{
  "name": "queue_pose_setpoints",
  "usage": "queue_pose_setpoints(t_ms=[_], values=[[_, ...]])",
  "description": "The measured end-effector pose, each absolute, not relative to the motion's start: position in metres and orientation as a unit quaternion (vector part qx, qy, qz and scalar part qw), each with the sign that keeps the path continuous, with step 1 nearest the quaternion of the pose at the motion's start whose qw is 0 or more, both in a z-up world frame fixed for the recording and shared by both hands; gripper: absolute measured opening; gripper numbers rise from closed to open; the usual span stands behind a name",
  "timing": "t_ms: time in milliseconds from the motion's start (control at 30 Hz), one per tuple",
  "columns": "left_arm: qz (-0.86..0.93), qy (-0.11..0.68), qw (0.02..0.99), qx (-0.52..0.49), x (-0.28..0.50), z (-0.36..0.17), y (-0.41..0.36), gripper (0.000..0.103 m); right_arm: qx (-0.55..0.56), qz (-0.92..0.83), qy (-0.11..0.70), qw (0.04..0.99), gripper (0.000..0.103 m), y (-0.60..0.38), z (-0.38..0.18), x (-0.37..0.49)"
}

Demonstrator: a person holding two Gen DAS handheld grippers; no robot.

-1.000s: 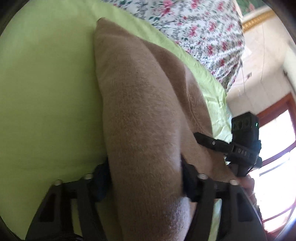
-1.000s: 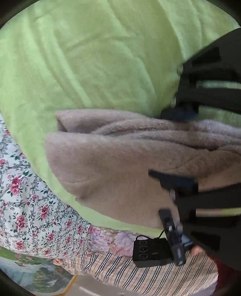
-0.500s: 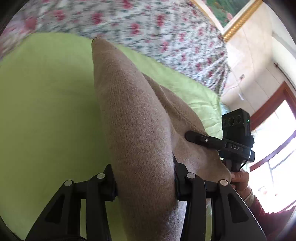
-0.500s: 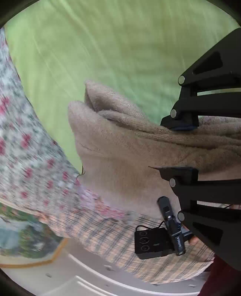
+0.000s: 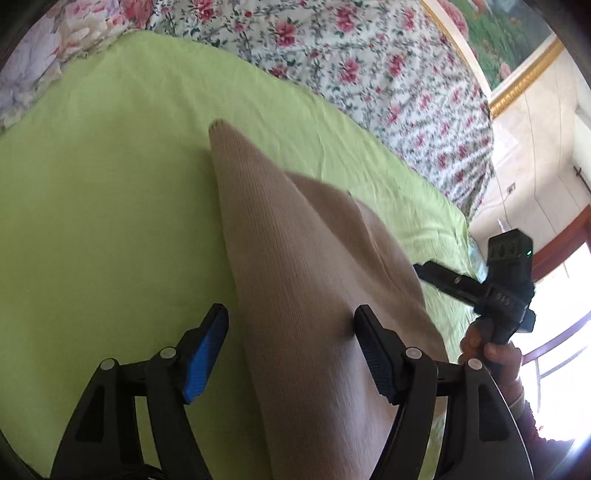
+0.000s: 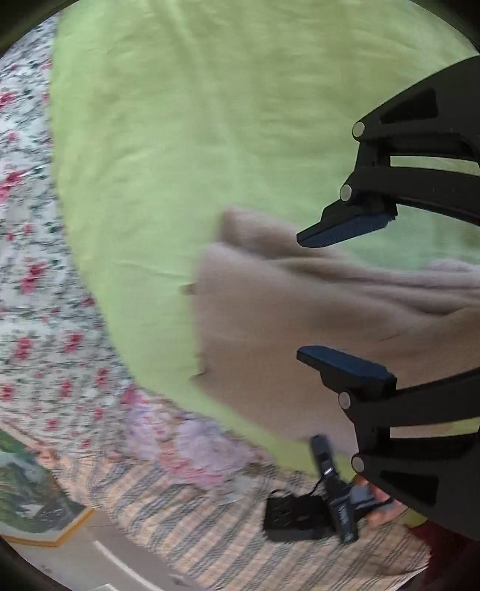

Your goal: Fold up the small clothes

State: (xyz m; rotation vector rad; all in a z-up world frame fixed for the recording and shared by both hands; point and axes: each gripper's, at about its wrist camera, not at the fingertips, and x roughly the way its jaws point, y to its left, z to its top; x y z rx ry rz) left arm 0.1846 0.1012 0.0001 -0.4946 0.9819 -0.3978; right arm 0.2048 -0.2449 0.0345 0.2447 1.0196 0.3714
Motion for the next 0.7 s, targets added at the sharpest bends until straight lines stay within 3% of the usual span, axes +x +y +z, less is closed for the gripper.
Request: queue_pose_setpoints(t_ms=[100, 167, 233, 367, 533, 700], values=[[-0.180, 0.470, 0.829, -0.247, 0.205, -0.003, 0.099, 0.071, 0.102, 0.157, 0.500, 0.846, 0.056, -0.233, 0.019, 0.236], [-0.165, 0.476, 0.827, -0.251, 0.215, -0.008, 0.096, 0.071, 0.102, 0.154, 0.525, 0.831, 0.015, -0.224, 0.002, 0.249], [-0.157, 0.478, 0.828, -0.248, 0.221, -0.010, 0.097, 0.071, 0.095, 0.157, 0.506, 0.843, 0.011, -0.221, 0.006, 0.246], [-0.148, 0.483, 0.832, -0.229, 0.232, -0.011, 0.091, 0.071, 0.164, 0.163, 0.422, 0.876, 0.009, -0.256, 0.039, 0.219], [-0.114, 0.505, 0.835, -0.186, 0.253, -0.020, 0.079, 0.062, 0.152, 0.125, 0.486, 0.851, 0.009, -0.265, -0.014, 0.224], [-0.110, 0.510, 0.838, -0.162, 0.253, -0.018, 0.076, 0.062, 0.166, 0.118, 0.486, 0.850, 0.011, -0.268, -0.023, 0.224]])
